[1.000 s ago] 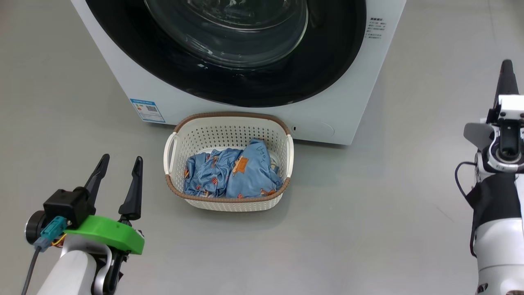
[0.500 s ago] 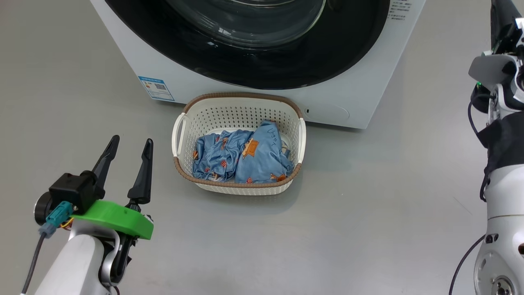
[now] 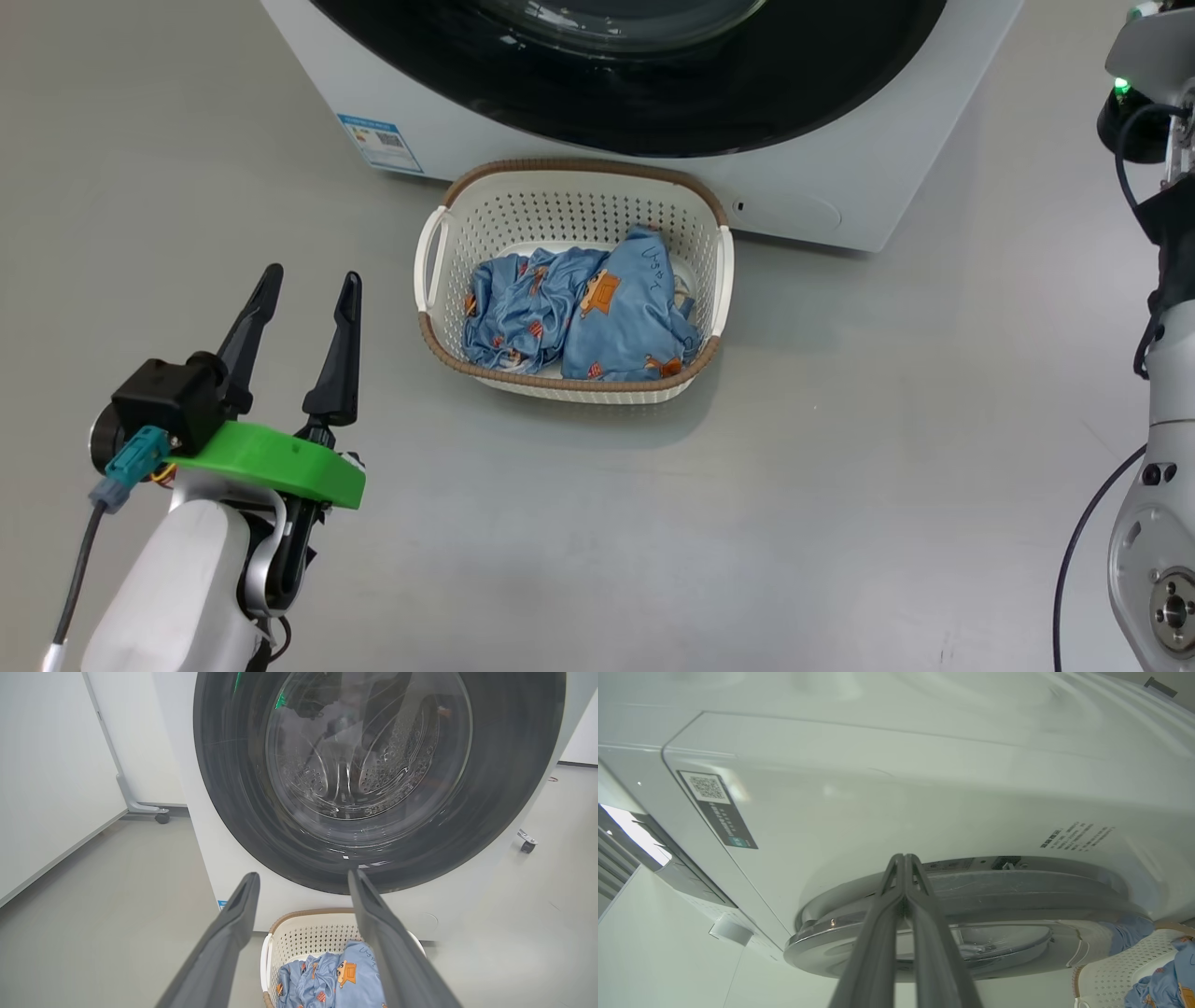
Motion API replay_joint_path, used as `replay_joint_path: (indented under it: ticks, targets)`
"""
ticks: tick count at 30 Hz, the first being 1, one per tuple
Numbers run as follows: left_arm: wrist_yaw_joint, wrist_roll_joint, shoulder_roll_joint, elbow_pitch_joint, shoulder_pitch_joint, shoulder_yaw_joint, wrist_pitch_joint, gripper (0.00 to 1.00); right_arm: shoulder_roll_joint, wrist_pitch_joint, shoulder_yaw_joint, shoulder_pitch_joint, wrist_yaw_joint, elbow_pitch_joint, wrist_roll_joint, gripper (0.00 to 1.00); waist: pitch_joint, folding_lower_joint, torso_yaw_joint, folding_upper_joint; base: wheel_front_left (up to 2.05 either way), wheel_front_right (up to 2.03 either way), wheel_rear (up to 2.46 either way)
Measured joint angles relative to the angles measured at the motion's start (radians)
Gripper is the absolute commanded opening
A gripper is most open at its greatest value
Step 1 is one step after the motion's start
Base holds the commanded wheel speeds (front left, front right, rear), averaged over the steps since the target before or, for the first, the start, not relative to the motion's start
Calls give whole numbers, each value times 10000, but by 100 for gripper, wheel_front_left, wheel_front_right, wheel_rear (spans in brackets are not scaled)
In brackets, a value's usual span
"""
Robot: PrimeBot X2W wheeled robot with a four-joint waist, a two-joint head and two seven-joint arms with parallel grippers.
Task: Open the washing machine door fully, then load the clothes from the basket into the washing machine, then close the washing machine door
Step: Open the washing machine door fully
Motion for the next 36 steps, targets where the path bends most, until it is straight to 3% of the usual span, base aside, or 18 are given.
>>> replay_joint_path:
  ticks: [10, 36]
  targets:
    - [0, -48, -238, -211, -333, 25, -2, 100, -117, 652, 242, -474, -88, 314, 73, 0, 637, 0, 335, 0, 0, 0, 0]
    - [0, -71, -585, -230, -650, 134, 0, 100, -387, 917, 384, -1262, -102, 1089, -288, 0, 1496, 0, 814, 0, 0, 0, 0]
